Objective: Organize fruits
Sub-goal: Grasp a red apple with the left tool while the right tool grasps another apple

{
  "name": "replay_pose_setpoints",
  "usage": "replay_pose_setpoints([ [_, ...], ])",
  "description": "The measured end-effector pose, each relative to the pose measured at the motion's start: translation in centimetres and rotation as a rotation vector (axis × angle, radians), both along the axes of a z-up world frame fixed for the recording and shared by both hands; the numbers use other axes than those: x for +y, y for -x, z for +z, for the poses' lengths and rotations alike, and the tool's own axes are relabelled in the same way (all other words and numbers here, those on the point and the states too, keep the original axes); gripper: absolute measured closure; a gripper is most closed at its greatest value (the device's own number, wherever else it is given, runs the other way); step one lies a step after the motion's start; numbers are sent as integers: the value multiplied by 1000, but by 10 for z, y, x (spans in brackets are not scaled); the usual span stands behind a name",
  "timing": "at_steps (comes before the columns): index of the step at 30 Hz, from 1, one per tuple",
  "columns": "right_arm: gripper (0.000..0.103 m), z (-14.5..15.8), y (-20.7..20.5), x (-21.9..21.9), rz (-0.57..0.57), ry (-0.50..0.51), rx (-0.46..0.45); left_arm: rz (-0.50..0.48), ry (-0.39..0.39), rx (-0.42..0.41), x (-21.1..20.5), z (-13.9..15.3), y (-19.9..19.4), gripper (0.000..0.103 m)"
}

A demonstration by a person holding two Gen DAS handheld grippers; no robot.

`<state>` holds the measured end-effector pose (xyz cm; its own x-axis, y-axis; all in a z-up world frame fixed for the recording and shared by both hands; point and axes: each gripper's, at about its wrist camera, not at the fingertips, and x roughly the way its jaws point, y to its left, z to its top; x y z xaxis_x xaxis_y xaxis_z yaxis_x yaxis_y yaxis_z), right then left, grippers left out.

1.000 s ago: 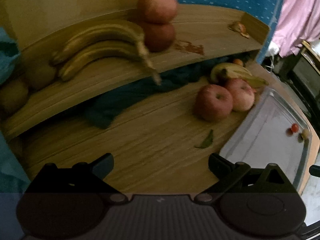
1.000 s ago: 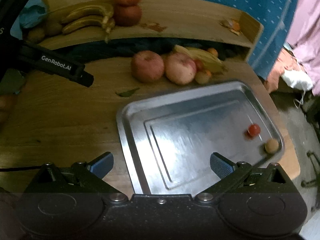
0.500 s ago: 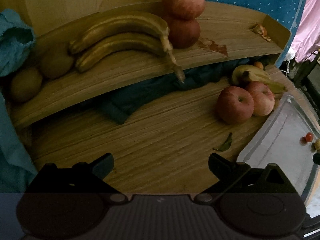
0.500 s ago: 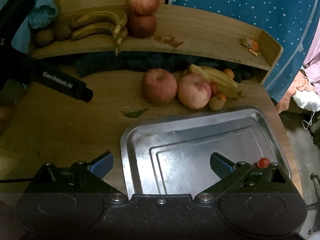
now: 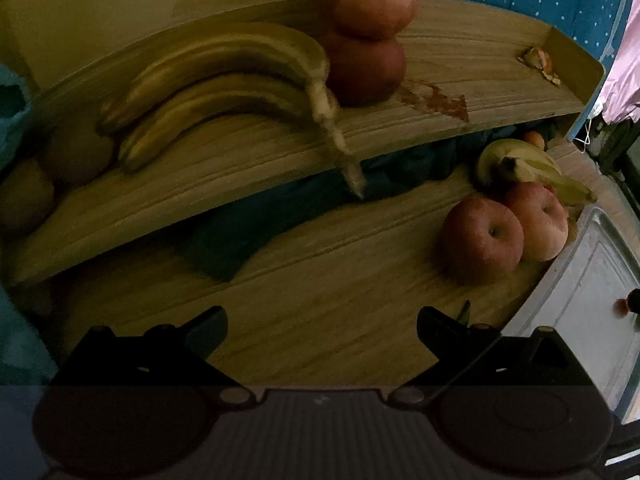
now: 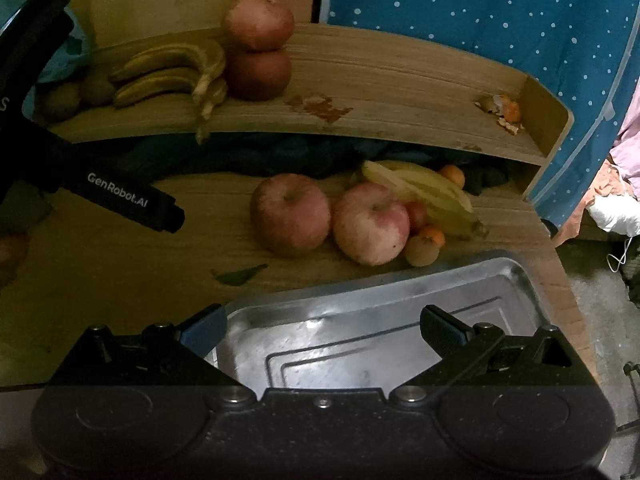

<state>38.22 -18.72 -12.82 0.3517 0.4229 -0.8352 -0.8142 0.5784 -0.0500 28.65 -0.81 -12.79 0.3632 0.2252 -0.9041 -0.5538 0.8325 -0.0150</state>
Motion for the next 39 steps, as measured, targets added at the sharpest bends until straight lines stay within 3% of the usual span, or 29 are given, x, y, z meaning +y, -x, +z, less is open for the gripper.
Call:
replay_pose_setpoints([
  [8,1,-15,-21,6,-2,32,-35,-60,29,-28,-5,0,-29,0],
  [19,2,-32,-47,25,153,97,-205,-173,85,-35,-19,-9,-65,0],
  [39,23,-59,-57,50,404,150,-327,-254,130,-29,-27,-28,-101,1],
])
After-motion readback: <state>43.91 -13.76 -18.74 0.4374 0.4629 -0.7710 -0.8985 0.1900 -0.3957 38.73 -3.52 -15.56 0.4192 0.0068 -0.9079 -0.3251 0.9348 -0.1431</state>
